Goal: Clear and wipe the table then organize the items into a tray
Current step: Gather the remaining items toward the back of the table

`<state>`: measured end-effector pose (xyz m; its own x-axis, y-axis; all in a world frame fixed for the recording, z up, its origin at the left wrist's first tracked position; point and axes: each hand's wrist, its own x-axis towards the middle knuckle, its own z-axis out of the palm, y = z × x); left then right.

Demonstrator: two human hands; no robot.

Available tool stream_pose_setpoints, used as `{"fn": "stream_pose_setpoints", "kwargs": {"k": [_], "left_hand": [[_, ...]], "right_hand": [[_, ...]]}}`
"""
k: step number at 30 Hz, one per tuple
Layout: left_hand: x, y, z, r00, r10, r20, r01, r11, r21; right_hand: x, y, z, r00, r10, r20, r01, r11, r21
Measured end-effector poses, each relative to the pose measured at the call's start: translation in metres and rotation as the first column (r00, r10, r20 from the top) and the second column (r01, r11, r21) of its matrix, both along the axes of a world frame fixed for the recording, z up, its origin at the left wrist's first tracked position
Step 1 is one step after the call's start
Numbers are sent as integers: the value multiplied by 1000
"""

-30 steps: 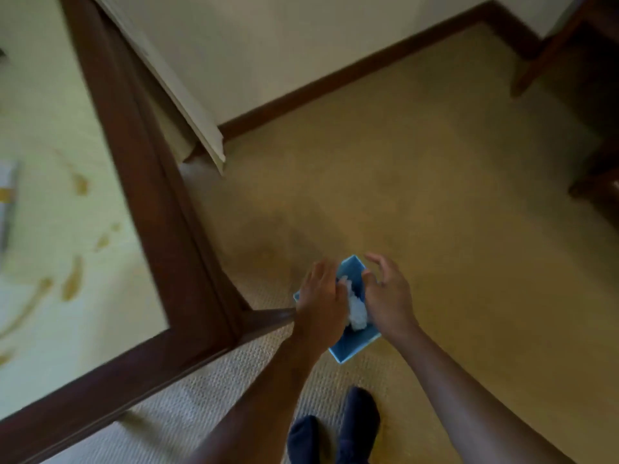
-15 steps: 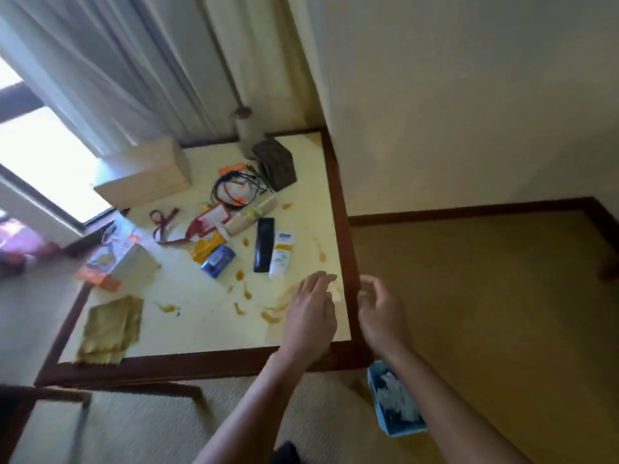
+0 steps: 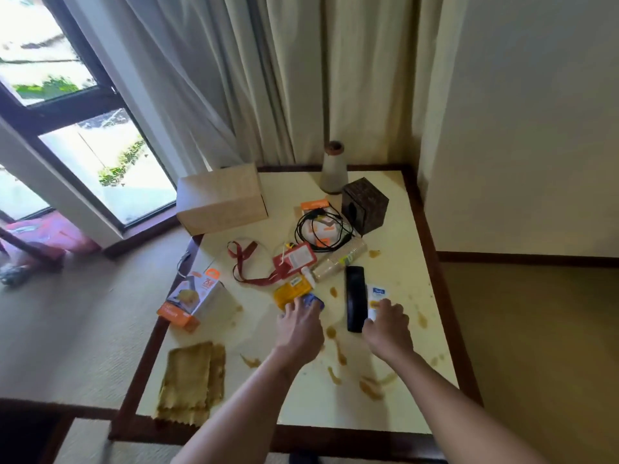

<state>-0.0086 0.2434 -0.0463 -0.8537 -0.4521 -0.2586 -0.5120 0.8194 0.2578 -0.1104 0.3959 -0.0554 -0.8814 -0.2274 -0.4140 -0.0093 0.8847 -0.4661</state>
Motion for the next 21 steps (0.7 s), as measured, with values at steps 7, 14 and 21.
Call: {"fn": "stream_pose_setpoints", "kwargs": {"k": [7, 14, 21], "left_hand": [[-28, -37, -19, 985, -113, 131, 120, 992, -48], [-38, -39, -33, 969, -162, 188, 177, 982, -61], [-35, -32, -32, 1000, 23, -7, -23, 1000, 15]], "right_hand": [[-11, -30, -18, 995, -97, -31, 100, 983, 155], [-20, -29, -25, 982, -183, -48, 187, 977, 102], [-22, -37, -18, 987, -130, -97, 127, 991, -32]]}}
